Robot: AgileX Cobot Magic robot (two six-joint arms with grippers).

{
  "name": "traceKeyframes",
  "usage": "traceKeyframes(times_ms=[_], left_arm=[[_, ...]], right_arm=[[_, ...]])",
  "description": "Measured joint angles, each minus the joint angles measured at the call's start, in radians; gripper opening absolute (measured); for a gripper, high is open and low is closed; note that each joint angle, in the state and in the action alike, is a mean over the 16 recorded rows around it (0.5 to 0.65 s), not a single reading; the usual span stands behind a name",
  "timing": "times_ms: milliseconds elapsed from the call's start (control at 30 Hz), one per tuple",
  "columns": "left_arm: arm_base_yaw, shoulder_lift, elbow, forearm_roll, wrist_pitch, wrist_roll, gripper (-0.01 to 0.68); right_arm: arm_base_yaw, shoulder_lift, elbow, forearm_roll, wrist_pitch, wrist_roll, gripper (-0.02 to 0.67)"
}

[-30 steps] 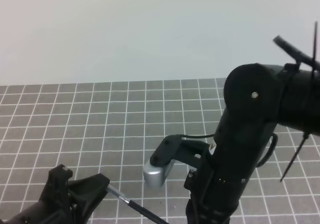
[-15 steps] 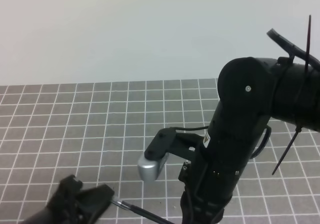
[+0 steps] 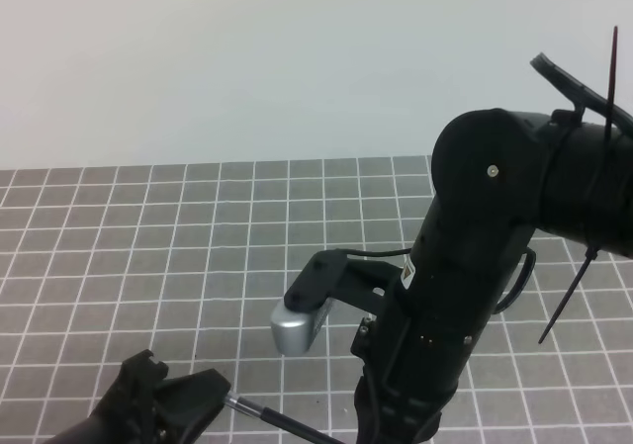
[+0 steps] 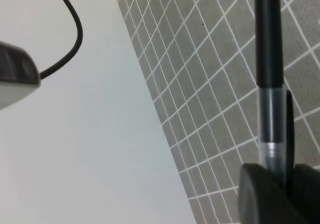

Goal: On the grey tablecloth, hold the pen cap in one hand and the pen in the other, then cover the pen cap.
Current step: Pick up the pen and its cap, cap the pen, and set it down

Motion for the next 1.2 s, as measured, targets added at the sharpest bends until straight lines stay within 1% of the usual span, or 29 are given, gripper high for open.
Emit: traceKeyframes(times_ms=[833, 1200], left_arm=[[-0.002, 0.0, 0.0, -0.01, -0.009, -0.006, 0.001], [-0.002, 0.0, 0.0, -0.01, -0.009, -0.016, 0.001]], right_arm=[[0.0, 0.001, 0.0, 0.011, 0.0, -0.008, 0.0], [0.0, 0.034, -0.019, 0.027, 0.007, -0.02, -0.003]])
